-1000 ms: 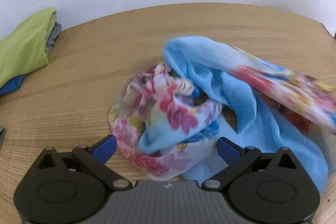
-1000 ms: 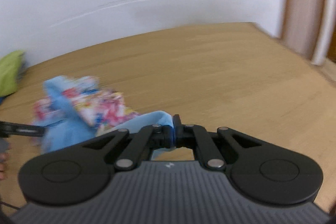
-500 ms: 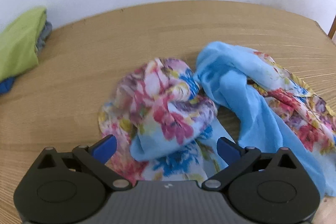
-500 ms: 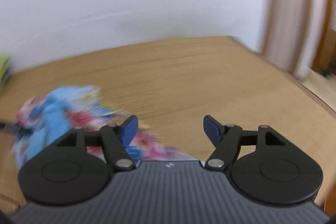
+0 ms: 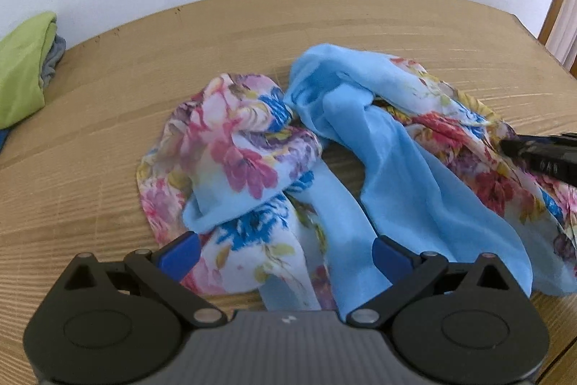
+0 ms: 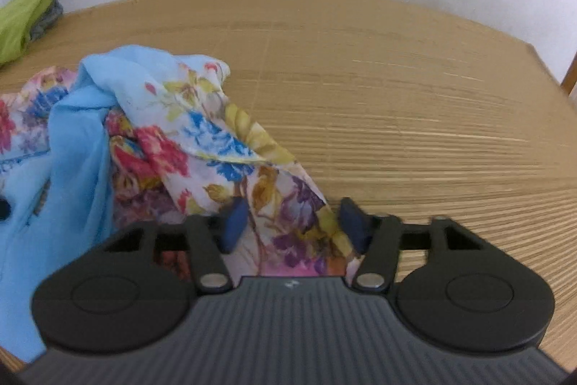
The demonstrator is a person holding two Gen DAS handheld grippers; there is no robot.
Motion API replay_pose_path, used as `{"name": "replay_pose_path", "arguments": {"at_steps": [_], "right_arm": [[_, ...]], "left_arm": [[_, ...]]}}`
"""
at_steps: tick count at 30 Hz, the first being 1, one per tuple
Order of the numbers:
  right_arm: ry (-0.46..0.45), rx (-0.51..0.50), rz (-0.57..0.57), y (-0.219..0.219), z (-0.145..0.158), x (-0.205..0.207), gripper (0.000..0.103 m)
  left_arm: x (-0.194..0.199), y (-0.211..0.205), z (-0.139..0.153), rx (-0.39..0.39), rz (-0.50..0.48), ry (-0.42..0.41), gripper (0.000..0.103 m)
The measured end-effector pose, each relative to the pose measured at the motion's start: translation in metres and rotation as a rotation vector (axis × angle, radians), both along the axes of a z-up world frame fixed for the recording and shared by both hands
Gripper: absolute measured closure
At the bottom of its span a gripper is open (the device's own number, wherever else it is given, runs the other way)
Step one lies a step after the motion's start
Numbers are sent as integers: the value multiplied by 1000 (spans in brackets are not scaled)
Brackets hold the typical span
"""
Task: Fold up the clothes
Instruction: 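Grasp a scarf edge with the right gripper and lift it up, then grasp the blue scarf with the left gripper while the right gripper holds its end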
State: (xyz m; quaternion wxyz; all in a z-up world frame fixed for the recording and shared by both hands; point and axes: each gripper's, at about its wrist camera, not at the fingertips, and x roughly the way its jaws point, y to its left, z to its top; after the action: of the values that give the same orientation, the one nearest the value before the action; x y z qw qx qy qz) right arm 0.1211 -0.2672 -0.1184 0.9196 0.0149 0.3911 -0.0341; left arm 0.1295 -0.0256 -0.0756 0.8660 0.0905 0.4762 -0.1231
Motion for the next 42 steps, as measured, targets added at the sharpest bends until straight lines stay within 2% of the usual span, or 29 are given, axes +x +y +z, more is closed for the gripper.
{"name": "replay_pose_path", "arguments": {"at_steps": [1, 2, 9, 13, 17, 22, 25, 27, 29, 30, 31, 33, 34, 37, 39, 42], "right_arm": [[-5, 3, -18, -2, 3, -1, 98], [-11, 6, -35, -5, 5, -1, 99], [-362, -54, -241, -47, 120, -89, 99], [-489, -121, -354, -75, 172, -150, 99], [-499, -193, -419, -87, 191, -199, 99], [-420, -195, -442, -82, 175, -224, 99], [-378, -190, -442, -80, 163, -235, 99], [-361, -181, -422, -83, 155, -239, 99], [-346, -174, -400, -85, 147, -239, 99], [-339, -171, -388, -87, 143, -237, 99], [-335, -167, -378, -93, 145, -236, 99], [-319, -152, -359, -111, 142, -230, 99], [-311, -144, -350, -120, 139, -227, 99], [-278, -132, -307, -145, 137, -199, 99], [-246, -131, -244, -167, 135, -157, 99], [-235, -211, -179, -193, 146, -81, 99]], "left_arm": [[-2, -1, 0, -8, -4, 6, 0], [-4, -2, 0, -16, -7, 13, 0], [-23, -11, -6, -36, -20, 47, 0], [-40, -19, -1, -68, -70, 46, 0], [-59, -40, 6, -111, -176, 27, 0], [-84, -71, 12, -157, -330, 6, 0], [-82, -90, -3, -138, -363, -5, 0], [-75, -101, -15, -106, -360, -13, 12], [-66, -106, -19, -85, -323, -21, 57], [-60, -108, -20, -75, -297, -23, 68], [-54, -106, -18, -76, -267, -13, 92], [-34, -96, -16, -92, -181, 22, 96], [-23, -91, -13, -74, -136, 11, 97], [10, -80, 4, 57, -49, -80, 98], [41, -67, 31, 121, 15, -148, 98], [87, -40, 98, 188, 145, -294, 98]]}}
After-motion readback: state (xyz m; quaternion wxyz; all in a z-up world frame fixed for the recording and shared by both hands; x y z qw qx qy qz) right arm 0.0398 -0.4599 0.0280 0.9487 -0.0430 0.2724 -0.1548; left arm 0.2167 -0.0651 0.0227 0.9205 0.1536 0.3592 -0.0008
